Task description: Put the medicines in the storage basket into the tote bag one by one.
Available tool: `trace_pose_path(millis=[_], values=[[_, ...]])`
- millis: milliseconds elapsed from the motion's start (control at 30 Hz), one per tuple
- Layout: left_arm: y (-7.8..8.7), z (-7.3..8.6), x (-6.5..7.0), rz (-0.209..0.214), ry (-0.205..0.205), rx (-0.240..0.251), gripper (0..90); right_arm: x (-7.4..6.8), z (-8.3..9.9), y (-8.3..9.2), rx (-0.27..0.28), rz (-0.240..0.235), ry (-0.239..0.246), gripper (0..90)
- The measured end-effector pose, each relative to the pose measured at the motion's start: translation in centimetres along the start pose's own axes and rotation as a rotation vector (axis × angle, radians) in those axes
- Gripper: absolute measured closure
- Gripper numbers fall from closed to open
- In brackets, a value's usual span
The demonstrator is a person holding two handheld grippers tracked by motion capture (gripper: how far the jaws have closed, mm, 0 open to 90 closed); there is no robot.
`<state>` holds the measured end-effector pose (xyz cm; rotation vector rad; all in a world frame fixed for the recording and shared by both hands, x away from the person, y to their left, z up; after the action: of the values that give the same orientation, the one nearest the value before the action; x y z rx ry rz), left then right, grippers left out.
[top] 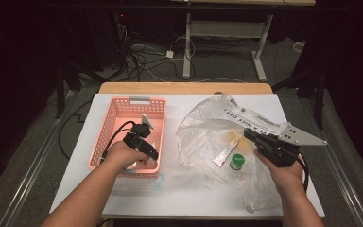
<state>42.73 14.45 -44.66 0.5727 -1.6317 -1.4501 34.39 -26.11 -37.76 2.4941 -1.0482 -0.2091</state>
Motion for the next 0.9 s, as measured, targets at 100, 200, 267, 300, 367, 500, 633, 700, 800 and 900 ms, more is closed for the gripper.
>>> trace_pose_path(millis=[100, 200, 267, 300, 367, 500, 633, 700, 800, 900], values=[[-0.2, -0.1, 0.1, -0.013, 0.002, -0.021, 45.9, 0.0, 0.0, 0.0, 0.001, -0.001, -0.002, 90.0], [-0.4, -0.2, 0.2, -0.038, -0.003, -0.052, 48.6, 0.0, 0.0, 0.0, 0.000, -0.001, 0.000, 90.0], [-0.5, -0.3, 0.3, -0.051, 0.000, -0.055, 50.2, 0.0, 0.0, -0.1, 0.000, -0.002, 0.001, 90.0], [-0.5, -0.4, 0.3, -0.059, -0.001, -0.059, 50.9, 0.0, 0.0, -0.1, 0.000, -0.002, 0.001, 90.0], [-0.5, -0.4, 0.3, -0.073, -0.001, -0.065, 53.9, 0.0, 0.0, -0.1, 0.000, -0.002, 0.001, 90.0], [-0.5, -0.5, 0.4, -0.094, -0.001, -0.065, 57.2, 0.0, 0.0, -0.1, 0.001, -0.002, 0.002, 90.0], [-0.4, -0.4, 0.6, -0.118, -0.009, -0.050, 57.8, 0.0, 0.0, -0.1, 0.001, -0.002, 0.001, 90.0], [-0.1, -0.3, 0.8, -0.127, -0.025, -0.015, 57.9, 0.0, 0.0, 0.0, 0.001, -0.002, 0.001, 90.0], [0.3, 0.1, 0.9, -0.129, -0.023, 0.033, 58.0, 0.0, 0.0, 0.0, 0.004, -0.002, -0.003, 90.0], [0.6, 0.4, 1.1, -0.130, -0.033, 0.067, 58.1, 0.0, 0.0, -0.1, 0.001, -0.003, 0.004, 90.0]])
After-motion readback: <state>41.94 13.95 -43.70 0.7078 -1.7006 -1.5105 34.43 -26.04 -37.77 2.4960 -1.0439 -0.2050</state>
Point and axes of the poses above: each handheld gripper's, and its own axes: y roughly backward along the jaws, z roughly out of its underside, x roughly to its right, the point moved 1 cm from there along -y, roughly forward along the jaws, and after that the axes turned 12 degrees about -x, right-handed, at the moved point
